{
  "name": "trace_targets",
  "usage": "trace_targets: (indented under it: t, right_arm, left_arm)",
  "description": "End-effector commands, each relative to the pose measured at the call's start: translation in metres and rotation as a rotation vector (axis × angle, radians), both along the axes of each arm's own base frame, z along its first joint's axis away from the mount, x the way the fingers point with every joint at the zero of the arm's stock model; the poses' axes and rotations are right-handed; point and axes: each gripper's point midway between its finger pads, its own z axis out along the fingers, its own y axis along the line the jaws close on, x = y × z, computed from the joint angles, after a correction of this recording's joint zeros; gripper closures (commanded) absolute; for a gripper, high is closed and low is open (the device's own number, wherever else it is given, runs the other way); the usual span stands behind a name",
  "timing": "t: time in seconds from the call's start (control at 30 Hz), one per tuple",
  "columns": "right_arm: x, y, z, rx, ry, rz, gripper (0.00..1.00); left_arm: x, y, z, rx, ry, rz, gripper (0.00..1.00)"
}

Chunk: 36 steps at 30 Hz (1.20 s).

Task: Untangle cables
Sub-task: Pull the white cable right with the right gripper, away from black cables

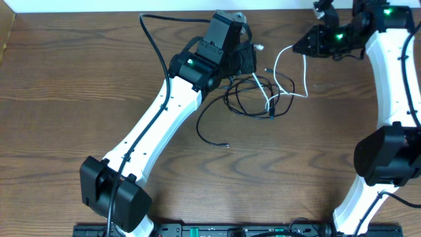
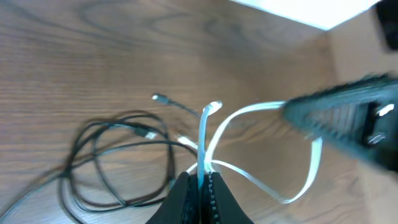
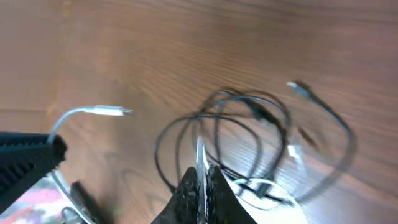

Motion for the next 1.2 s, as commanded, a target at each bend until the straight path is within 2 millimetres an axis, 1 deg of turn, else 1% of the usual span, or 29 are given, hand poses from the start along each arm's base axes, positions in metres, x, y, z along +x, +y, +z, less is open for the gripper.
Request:
trace_targets:
  t: [0.0,0.1,0.13,0.2,0.27,0.4,0.7,0.9,1.0,1.07,1.1,1.17]
  right_arm:
    - [-0.016,0.041,0.017,0.159,-0.056,0.163,0.96]
    - [-0.023,0.057,0.031,0.27,-0.084,0.229,0.96]
    - [-0.026,0.062,0.04,0.321,-0.106,0.263,0.95]
    - [-0.03,0.068,0.051,0.384,-0.136,0.303,0.95]
    - [-0.032,0.07,0.057,0.419,-0.16,0.327,0.94]
    - [-0.032,0.073,0.058,0.414,-0.187,0.347,0.92]
    - [-0.035,0.079,0.057,0.409,-0.209,0.376,0.91]
    - [-0.038,0.085,0.055,0.394,-0.229,0.405,0.79]
    - [-0.04,0.089,0.054,0.386,-0.247,0.428,0.71]
    - [-0.04,0.091,0.048,0.345,-0.239,0.427,0.67]
    - [-0.039,0.091,0.041,0.303,-0.232,0.421,0.64]
    - [-0.037,0.091,0.026,0.21,-0.215,0.413,0.63]
  left_arm:
    - [0.007,-0.005,0.005,-0.096,0.049,0.082,0.93]
    - [0.012,-0.006,0.011,-0.13,0.035,0.1,0.93]
    - [0.015,-0.006,0.014,-0.146,0.031,0.111,0.93]
    - [0.022,-0.003,0.019,-0.189,0.036,0.152,0.93]
    - [0.029,0.001,0.025,-0.234,0.043,0.192,0.92]
    - [0.036,0.002,0.035,-0.286,0.027,0.198,0.93]
    - [0.043,0.014,0.035,-0.289,0.026,0.223,0.93]
    - [0.048,0.021,0.035,-0.288,0.023,0.239,0.92]
    - [0.049,0.024,0.035,-0.289,0.023,0.245,0.93]
    - [0.049,0.024,0.035,-0.289,0.022,0.246,0.93]
    - [0.049,0.024,0.035,-0.289,0.023,0.246,0.93]
    - [0.049,0.024,0.035,-0.289,0.023,0.246,0.93]
